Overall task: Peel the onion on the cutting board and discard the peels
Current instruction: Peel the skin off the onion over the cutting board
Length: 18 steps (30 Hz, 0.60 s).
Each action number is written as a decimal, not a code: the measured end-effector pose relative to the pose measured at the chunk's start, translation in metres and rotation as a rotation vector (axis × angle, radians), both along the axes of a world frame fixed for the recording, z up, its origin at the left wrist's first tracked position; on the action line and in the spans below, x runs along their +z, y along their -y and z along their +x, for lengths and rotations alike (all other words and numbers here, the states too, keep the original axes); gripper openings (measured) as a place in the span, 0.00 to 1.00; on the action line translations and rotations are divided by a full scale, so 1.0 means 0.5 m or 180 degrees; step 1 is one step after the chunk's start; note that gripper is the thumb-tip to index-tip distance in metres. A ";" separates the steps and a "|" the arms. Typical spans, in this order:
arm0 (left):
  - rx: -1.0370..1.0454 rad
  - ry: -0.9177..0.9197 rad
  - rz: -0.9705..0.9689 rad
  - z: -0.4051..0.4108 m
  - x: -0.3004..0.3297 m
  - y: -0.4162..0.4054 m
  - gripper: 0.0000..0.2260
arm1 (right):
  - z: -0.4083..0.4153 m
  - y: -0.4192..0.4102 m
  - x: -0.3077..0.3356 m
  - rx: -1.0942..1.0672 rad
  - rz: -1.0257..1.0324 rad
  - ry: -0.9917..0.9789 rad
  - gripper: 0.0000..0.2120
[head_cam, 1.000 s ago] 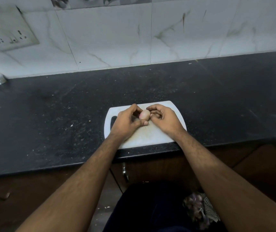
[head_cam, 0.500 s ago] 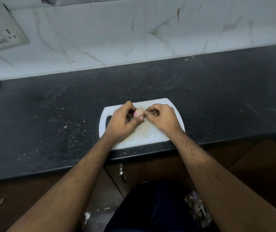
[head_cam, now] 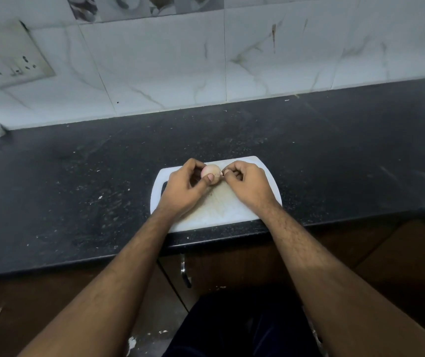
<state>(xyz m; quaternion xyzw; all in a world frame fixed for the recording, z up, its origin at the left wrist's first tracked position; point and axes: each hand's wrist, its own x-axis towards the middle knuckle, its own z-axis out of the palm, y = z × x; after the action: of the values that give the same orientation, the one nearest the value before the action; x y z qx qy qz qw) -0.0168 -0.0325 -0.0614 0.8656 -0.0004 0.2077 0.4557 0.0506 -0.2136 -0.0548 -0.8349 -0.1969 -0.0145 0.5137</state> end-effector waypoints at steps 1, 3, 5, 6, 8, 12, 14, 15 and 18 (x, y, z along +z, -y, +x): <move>-0.0002 0.0005 0.0028 0.002 0.000 -0.002 0.09 | -0.001 0.000 0.002 0.0034 0.0022 0.0028 0.07; -0.0029 0.0012 0.0067 0.003 0.000 -0.002 0.10 | -0.002 0.001 0.003 0.0118 0.0037 0.0101 0.08; -0.0073 -0.0004 0.0019 -0.001 -0.003 0.000 0.11 | -0.007 0.005 -0.001 0.0132 0.0040 0.0156 0.06; -0.0079 -0.0009 0.0000 -0.004 -0.002 0.000 0.11 | -0.008 0.006 -0.003 0.0127 0.0059 0.0183 0.05; -0.0097 -0.0035 -0.0008 -0.005 -0.002 0.001 0.11 | -0.006 0.006 -0.007 0.0126 0.0091 0.0220 0.04; -0.0184 -0.0200 0.0036 -0.008 0.004 0.001 0.16 | -0.001 0.004 -0.012 0.0138 0.0113 0.0222 0.04; -0.0286 -0.0222 0.0063 -0.010 0.006 0.001 0.18 | -0.002 0.004 -0.013 0.0184 0.0077 0.0257 0.05; -0.0330 -0.0187 0.0048 -0.008 0.005 -0.001 0.17 | -0.003 0.004 -0.013 0.0235 0.0053 0.0279 0.05; -0.0356 -0.0131 -0.0064 -0.006 0.000 -0.004 0.12 | -0.007 0.004 -0.011 0.0361 -0.0067 0.0314 0.05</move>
<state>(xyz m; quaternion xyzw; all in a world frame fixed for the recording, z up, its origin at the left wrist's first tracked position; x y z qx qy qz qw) -0.0198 -0.0306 -0.0612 0.8637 -0.0374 0.1640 0.4751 0.0469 -0.2157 -0.0601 -0.8260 -0.2691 -0.0245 0.4946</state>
